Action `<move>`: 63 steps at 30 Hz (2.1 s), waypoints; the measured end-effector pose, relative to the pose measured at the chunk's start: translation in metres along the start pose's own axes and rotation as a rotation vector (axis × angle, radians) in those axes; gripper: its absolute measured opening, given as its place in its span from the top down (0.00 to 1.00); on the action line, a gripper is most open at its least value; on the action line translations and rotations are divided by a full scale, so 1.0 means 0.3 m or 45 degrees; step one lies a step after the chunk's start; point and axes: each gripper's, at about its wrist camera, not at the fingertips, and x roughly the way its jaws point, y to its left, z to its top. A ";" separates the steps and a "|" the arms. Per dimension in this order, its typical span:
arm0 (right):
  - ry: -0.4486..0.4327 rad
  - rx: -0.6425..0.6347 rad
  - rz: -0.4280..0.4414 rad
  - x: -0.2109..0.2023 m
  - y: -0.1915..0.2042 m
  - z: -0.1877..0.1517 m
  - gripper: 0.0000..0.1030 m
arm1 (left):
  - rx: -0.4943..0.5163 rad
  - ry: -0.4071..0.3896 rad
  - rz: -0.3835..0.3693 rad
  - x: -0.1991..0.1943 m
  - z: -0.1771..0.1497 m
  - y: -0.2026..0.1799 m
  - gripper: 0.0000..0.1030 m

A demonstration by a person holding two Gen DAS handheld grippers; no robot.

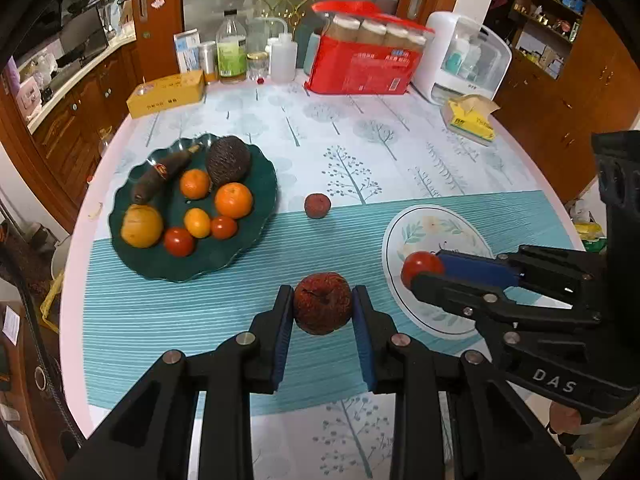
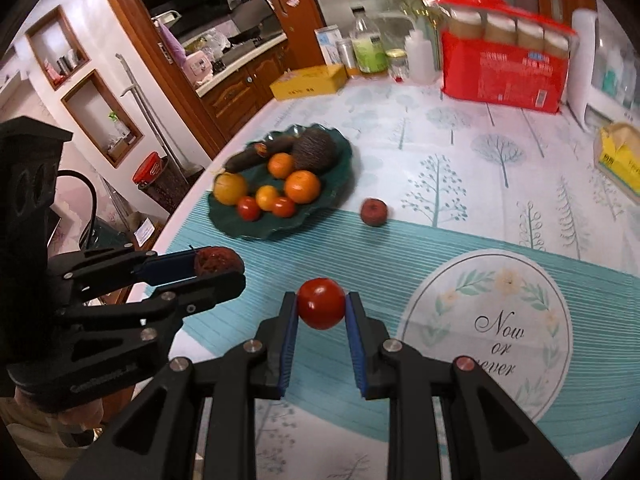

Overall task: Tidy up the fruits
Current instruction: 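Carry the wrinkled fruit and cherry tomato over the green plate, then lower both fruits onto the plate and open both tools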

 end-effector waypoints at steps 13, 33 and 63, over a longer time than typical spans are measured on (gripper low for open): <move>-0.140 -0.094 0.009 -0.220 0.224 0.212 0.77 | 0.026 -0.170 0.135 -0.304 0.151 0.173 0.73; 0.038 -0.152 -0.115 0.272 0.332 0.706 0.77 | -0.112 -0.027 0.287 -0.039 0.486 0.666 0.73; 0.346 -0.166 -0.060 0.751 0.275 0.502 0.72 | -0.268 0.235 0.149 0.470 0.411 0.882 0.49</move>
